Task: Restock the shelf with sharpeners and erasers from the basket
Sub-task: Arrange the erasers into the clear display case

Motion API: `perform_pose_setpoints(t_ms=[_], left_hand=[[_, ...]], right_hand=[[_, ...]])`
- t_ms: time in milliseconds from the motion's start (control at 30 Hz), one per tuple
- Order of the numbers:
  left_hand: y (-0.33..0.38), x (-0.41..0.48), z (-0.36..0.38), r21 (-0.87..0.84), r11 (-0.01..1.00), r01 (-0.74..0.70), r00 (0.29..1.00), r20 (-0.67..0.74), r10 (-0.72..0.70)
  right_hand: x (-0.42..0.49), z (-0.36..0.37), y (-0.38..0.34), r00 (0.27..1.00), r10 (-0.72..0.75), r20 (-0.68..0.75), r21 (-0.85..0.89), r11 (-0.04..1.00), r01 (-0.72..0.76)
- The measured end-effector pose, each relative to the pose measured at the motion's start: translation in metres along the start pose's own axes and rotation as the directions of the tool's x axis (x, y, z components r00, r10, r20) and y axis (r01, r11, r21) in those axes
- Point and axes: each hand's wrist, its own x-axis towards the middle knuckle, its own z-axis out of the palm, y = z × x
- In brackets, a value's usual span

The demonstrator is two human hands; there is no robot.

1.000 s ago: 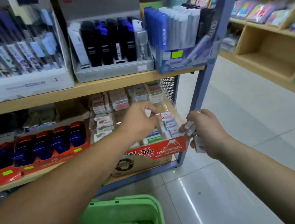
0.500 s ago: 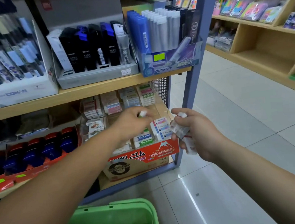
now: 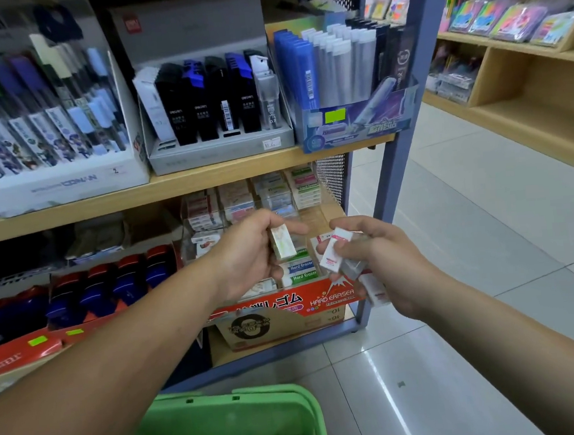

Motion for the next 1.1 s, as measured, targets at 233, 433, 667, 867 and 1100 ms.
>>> perform_pose_setpoints(t_ms=[233,433,667,867,1100], left_hand=[[0.006,-0.013,-0.024,0.404,0.913,-0.053,0.914,-0.348,0.207],[-0.021,-0.029,-0.062,0.565,0.825,0.009,0.883,-0.392,0.258],[-0.045,-0.015,-0.065,0.723,0.690,-0.034,0.922,-0.244,0.301],[-0.039,-0.012,-0.069,0.937,0.342,-0.074,0.961,-0.025,0.274],[-0.040,-0.016,-0.079,0.897,0.423,-0.129,0.967,0.019,0.254]], right_hand=[[0.005,0.005,0.006,0.993,-0.044,-0.113,-0.049,0.998,0.039],[0.008,0.038,0.006,0.999,-0.026,-0.020,-0.056,0.998,0.025],[0.010,0.058,0.003,0.999,-0.043,-0.004,-0.068,0.997,0.043],[0.018,0.051,0.009,0.997,-0.020,-0.069,-0.038,0.999,0.017],[0.018,0.051,0.010,0.999,-0.008,-0.042,-0.060,0.998,0.006]])
